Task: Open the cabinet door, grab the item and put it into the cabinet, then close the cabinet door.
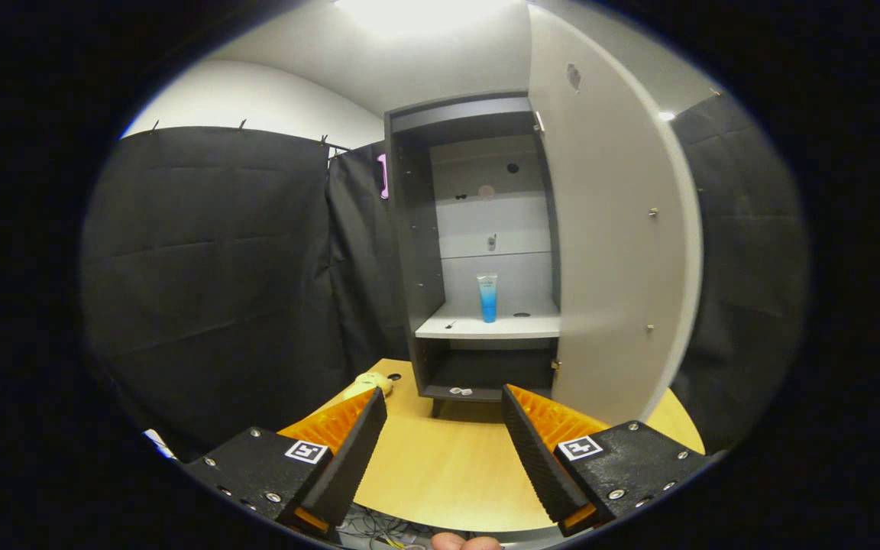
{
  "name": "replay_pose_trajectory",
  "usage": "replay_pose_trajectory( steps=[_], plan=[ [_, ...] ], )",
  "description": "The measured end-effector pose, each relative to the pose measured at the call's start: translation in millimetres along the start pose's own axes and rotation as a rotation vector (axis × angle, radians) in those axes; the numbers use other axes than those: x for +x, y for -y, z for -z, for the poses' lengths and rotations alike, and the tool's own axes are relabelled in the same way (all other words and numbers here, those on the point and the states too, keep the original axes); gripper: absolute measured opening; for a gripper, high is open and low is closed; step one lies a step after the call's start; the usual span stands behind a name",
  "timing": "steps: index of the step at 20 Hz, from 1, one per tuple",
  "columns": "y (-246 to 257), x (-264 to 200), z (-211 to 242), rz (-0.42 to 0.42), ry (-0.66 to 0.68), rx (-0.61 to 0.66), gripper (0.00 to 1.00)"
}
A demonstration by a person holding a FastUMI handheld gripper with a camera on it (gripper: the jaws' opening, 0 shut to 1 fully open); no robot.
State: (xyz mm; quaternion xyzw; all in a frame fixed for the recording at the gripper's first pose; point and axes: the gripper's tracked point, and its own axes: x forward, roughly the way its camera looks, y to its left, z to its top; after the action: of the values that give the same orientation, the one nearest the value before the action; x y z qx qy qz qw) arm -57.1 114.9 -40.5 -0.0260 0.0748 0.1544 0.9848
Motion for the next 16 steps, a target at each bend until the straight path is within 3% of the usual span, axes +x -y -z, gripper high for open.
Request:
replay_pose_trajectory(
  steps=[9, 16],
  plan=[
    [149, -86, 11, 0.163, -0.008, 0.05, 0.93],
    [228, -45, -11, 0.246, 0.006, 0.052, 0.94]
  ],
)
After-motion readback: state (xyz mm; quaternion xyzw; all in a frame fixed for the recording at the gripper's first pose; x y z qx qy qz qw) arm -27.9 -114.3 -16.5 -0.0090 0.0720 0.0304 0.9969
